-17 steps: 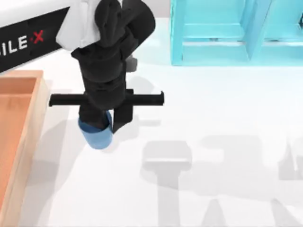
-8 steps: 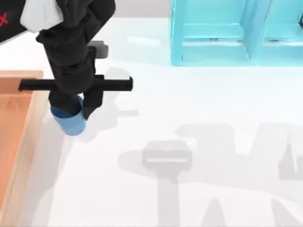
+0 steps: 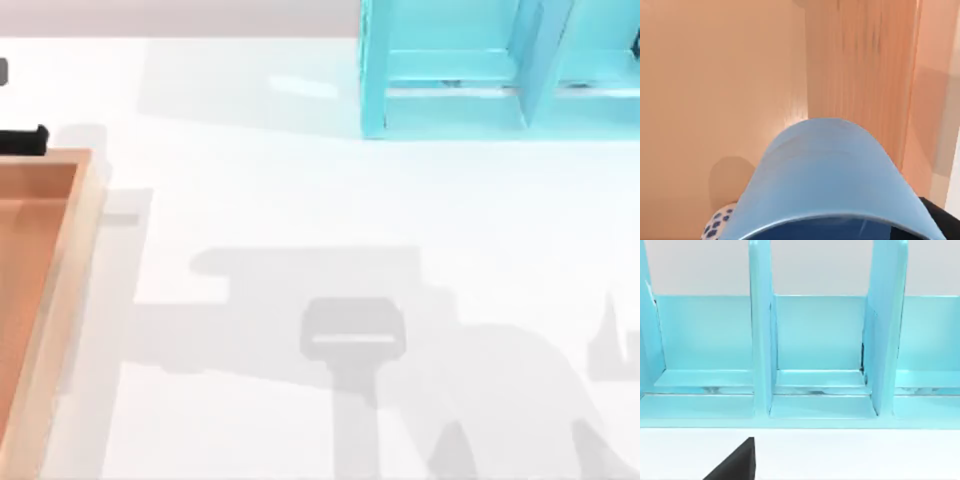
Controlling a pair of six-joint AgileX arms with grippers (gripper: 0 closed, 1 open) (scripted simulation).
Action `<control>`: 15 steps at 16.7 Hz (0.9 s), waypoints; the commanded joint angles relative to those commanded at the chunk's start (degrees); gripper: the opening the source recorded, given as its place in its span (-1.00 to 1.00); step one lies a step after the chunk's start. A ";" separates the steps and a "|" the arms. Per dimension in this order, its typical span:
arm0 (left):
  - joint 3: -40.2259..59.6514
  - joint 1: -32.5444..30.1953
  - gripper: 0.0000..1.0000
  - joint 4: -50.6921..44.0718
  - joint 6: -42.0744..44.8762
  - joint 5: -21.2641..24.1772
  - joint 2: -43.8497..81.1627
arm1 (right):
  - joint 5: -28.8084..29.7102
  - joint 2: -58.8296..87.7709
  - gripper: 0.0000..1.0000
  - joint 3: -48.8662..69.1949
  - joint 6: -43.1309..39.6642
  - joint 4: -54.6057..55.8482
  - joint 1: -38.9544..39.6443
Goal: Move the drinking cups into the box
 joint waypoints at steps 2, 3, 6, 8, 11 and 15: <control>-0.12 4.88 -1.00 -0.72 4.91 -0.20 -0.97 | 0.00 0.00 1.00 0.00 0.00 0.00 0.00; -0.24 6.46 -1.00 -0.94 6.50 -0.29 -1.39 | 0.00 0.00 1.00 0.00 0.00 0.00 0.00; -0.37 7.80 -1.00 -1.13 7.86 -0.37 -1.78 | 0.00 0.00 1.00 0.00 0.00 0.00 0.00; -0.37 7.80 -1.00 -1.13 7.86 -0.37 -1.78 | 0.00 0.00 1.00 0.00 0.00 0.00 0.00; -1.16 7.81 -1.00 -0.04 8.01 -0.47 -1.37 | 0.00 0.00 1.00 0.00 0.00 0.00 0.00; -7.12 8.88 -1.00 6.83 8.81 -0.45 -1.20 | 0.00 0.00 1.00 0.00 0.00 0.00 0.00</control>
